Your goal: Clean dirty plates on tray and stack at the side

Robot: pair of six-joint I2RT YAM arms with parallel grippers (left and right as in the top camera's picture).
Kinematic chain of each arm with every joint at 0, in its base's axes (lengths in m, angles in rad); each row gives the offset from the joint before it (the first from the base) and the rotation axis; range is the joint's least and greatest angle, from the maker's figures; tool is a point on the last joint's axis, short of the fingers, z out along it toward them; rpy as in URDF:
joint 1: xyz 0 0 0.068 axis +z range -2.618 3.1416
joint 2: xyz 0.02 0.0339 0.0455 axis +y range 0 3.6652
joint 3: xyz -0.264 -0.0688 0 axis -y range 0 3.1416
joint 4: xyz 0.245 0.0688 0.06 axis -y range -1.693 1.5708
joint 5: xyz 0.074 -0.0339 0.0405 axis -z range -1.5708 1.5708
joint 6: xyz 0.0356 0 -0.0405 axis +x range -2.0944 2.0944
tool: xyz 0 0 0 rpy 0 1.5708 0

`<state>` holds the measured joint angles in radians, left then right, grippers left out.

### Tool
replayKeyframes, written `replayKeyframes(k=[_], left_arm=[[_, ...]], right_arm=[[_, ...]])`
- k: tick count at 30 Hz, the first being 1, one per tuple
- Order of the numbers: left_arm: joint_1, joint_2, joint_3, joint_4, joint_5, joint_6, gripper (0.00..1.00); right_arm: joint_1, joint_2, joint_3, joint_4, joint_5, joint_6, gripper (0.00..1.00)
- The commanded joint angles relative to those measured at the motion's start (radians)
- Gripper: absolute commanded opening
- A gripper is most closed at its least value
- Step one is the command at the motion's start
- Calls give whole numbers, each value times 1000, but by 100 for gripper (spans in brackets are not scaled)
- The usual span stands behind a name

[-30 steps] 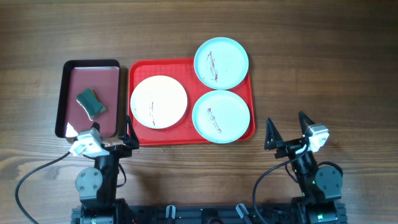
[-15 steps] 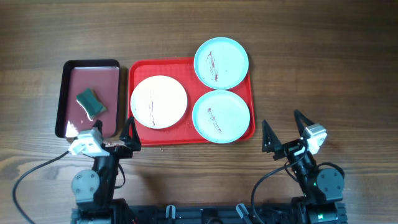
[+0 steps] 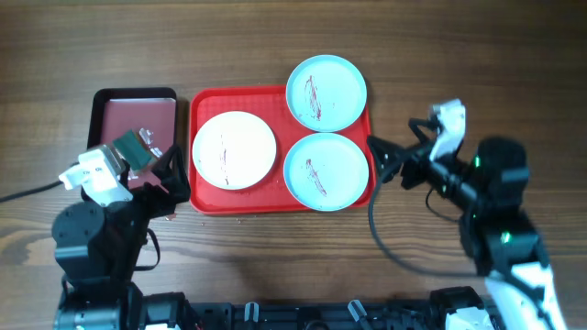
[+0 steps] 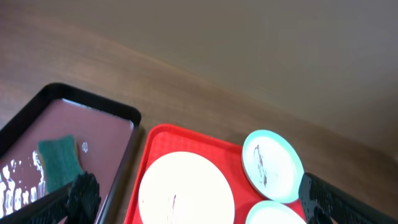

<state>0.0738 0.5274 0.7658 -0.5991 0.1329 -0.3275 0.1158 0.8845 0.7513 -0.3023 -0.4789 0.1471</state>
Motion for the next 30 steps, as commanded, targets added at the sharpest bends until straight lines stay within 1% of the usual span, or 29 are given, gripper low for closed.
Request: replayKeyframes(k=[1, 5, 6, 8, 11, 12, 13, 14, 15, 17, 19, 21, 23, 24, 25, 26, 27, 28, 30], left_arm=[[-5, 76, 104, -84, 9, 11, 100], [-5, 216, 233, -217, 9, 5, 100], [-5, 266, 282, -265, 9, 5, 100], [-5, 395, 429, -408, 24, 5, 100], [-5, 528, 588, -551, 58, 5, 100], [-5, 560, 616, -580, 49, 6, 100], [-5, 581, 617, -584, 41, 6, 100], [-5, 600, 616, -583, 36, 4, 100], [-5, 622, 616, -580, 42, 5, 100], [-5, 658, 612, -598, 13, 8, 100], [-5, 701, 607, -589, -6, 9, 100], [-4, 737, 608, -579, -64, 9, 100], [-4, 749, 608, -572, -168, 8, 100], [-4, 749, 608, -573, -220, 3, 100], [-4, 748, 608, -577, -236, 5, 100], [-4, 748, 608, -579, -236, 5, 100], [-4, 748, 608, -579, -237, 5, 100], [-4, 748, 608, -579, -240, 4, 100], [-3, 756, 608, -571, -306, 4, 100]], right_arm=[[-2, 139, 217, -142, -36, -70, 100], [-1, 276, 429, -291, -52, -69, 100], [-1, 292, 457, -294, -77, -69, 100], [-2, 301, 467, -247, -98, -66, 100], [-1, 307, 467, -172, -98, -56, 100], [-1, 309, 467, -154, -99, 5, 100], [-1, 315, 467, -146, -102, 22, 97], [10, 328, 467, -151, -106, 21, 89], [37, 354, 467, -163, -106, 27, 82], [100, 410, 468, -162, -96, 70, 82], [185, 484, 498, -176, -30, 100, 81], [266, 570, 568, -232, 30, 116, 80], [342, 678, 677, -327, 118, 115, 79], [386, 750, 751, -389, 171, 115, 77], [431, 835, 834, -451, 227, 116, 76], [454, 890, 877, -481, 258, 115, 73], [471, 928, 903, -503, 289, 116, 69], [484, 964, 917, -516, 318, 120, 68], [512, 1051, 919, -525, 377, 151, 60]])
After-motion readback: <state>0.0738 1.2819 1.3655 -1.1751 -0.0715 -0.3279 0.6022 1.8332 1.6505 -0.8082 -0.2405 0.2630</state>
